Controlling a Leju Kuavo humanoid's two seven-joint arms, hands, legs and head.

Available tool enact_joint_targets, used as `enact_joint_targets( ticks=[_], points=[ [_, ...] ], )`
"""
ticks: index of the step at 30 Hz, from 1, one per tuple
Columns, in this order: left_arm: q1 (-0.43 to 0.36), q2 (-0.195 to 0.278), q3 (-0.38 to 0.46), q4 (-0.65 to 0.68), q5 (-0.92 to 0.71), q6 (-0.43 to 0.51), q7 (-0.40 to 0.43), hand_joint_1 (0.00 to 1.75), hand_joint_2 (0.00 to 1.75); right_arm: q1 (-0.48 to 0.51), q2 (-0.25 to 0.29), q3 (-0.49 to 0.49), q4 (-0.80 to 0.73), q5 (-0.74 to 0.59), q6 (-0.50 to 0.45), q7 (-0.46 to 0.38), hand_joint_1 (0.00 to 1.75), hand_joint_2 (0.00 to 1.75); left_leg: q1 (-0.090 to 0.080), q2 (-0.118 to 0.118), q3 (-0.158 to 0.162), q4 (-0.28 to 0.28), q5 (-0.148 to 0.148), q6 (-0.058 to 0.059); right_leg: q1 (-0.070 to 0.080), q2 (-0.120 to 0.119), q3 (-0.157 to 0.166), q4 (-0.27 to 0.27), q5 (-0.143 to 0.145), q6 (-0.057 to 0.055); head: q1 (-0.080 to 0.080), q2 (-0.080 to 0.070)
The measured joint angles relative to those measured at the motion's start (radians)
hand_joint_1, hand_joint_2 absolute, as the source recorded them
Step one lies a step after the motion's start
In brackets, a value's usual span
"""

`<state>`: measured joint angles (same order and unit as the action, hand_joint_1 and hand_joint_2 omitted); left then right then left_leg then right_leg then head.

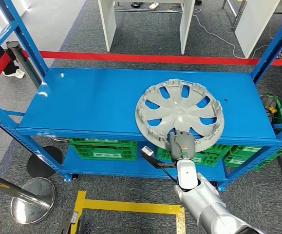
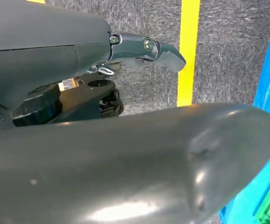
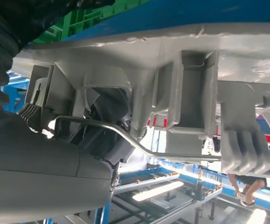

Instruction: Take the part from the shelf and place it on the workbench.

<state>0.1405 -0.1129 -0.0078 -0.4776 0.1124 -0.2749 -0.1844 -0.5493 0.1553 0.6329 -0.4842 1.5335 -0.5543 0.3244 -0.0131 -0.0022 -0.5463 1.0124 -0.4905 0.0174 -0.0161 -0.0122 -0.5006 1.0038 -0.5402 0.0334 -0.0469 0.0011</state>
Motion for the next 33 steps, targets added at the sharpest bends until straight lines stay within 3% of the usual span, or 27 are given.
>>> enact_joint_targets(
  ticks=[7,13,19,33],
  points=[
    [0.012,0.003,-0.029,-0.017,0.118,-0.021,-0.003,0.0,0.0,0.048,-0.003,0.0,-0.052,0.009,-0.113,-0.003,1.75,1.75,0.0,0.0,0.0,0.0,0.0,0.0,0.0,0.0,0.0,0.0,0.0,0.0,0.0,0.0],
    [0.013,0.012,-0.07,-0.017,0.169,-0.013,-0.033,0.0,0.0,0.12,-0.033,0.002,-0.248,0.011,-0.12,-0.008,1.75,1.75,0.0,0.0,0.0,0.0,0.0,0.0,0.0,0.0,-0.001,0.0,0.0,0.0,0.0,0.0],
    [0.013,0.018,-0.09,-0.017,0.172,-0.008,-0.036,0.0,0.0,0.147,-0.051,0.003,-0.338,0.011,-0.12,-0.014,1.75,1.75,0.0,0.0,0.0,0.0,0.0,0.0,0.0,0.0,-0.001,0.0,0.0,0.0,0.0,0.0],
    [0.012,0.034,-0.164,-0.025,0.133,0.145,-0.172,0.0,0.0,0.225,-0.122,0.005,-0.703,0.011,-0.12,-0.086,1.75,1.75,0.0,0.0,-0.001,0.0,0.0,0.0,0.0,0.0,-0.001,0.0,0.0,0.0,0.0,0.0]
  ],
)
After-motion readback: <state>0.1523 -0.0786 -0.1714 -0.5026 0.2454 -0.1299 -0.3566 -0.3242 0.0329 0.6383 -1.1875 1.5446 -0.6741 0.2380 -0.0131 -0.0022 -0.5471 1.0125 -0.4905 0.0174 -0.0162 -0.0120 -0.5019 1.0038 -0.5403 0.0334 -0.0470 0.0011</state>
